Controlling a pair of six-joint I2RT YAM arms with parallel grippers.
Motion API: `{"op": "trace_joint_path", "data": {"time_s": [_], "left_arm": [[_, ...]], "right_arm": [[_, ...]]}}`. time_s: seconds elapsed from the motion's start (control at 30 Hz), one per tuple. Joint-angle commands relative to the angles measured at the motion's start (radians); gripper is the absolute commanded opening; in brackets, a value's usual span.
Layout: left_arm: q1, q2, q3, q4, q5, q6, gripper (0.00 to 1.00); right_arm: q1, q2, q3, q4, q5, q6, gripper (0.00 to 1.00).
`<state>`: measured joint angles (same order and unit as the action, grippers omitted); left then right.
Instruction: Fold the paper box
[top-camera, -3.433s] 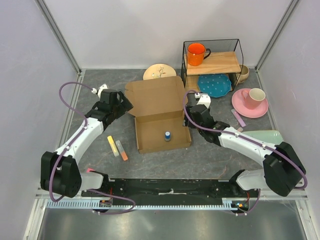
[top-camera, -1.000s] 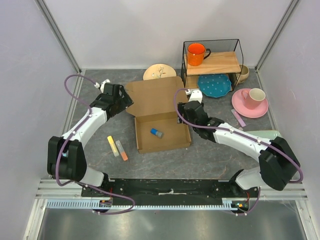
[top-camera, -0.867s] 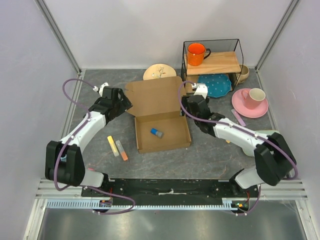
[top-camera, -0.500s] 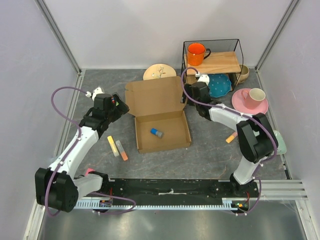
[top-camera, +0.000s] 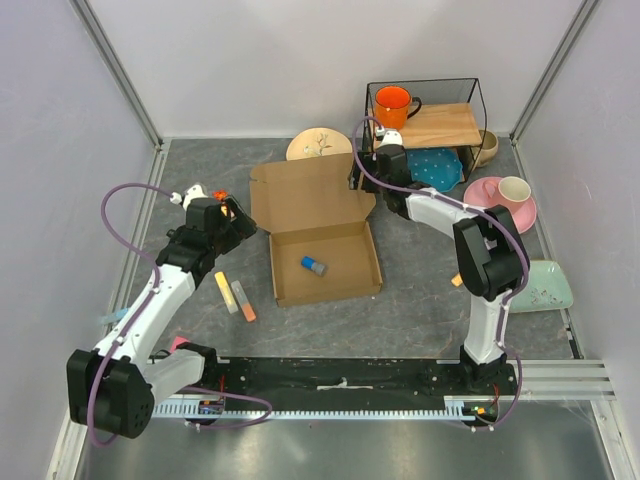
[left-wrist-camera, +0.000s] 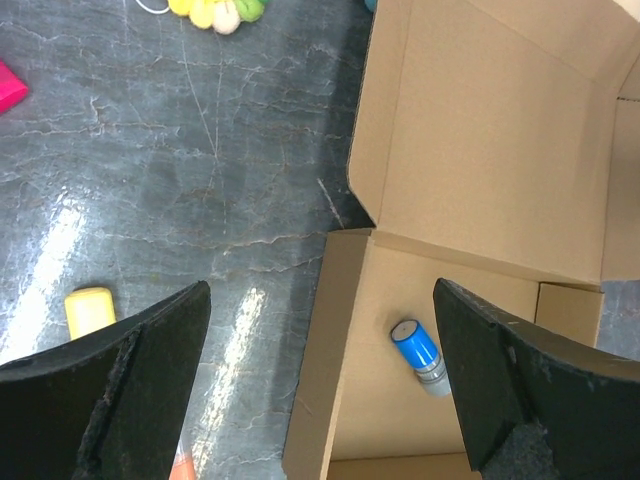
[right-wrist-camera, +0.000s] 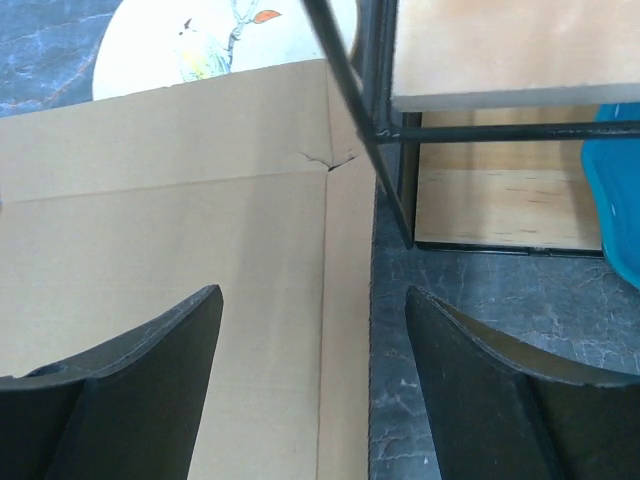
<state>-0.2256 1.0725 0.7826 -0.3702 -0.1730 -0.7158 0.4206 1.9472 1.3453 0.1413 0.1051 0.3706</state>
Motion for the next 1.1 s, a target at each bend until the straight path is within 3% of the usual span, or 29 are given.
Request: {"op": "trace_joint_path", "data": {"time_s": [0.0,0.2,0.43,0.57,1.07], "left_arm": [[0.005,-0.043,-0.013,-0.013,-0.006,0.042,0.99],[0.008,-0.060,-0.013,-0.019,-0.010,0.050,0.99],[0.006,-0.083,-0.032,-0.026,-0.011,0.044,0.99],[0.008,-0.095,-0.037,-0.027,-0.010,0.042,0.99],[0.009,-0.071,-0.054,0.063,0.016,0.018,0.96]], "right_arm": [[-0.020,0.053,0.060,-0.016,-0.039,-0.016,0.81],[-0.020,0.117,0.101,-0.012,-0.104,-0.001,0.72],[-0.019,0.090,0.035,0.060,-0.102,-0.001,0.37],[-0.013,0.041,-0.029,0.084,-0.097,-0.015,0.25],[0.070,-0.507,-0.550,0.213,0.019,-0.104,0.03]]}}
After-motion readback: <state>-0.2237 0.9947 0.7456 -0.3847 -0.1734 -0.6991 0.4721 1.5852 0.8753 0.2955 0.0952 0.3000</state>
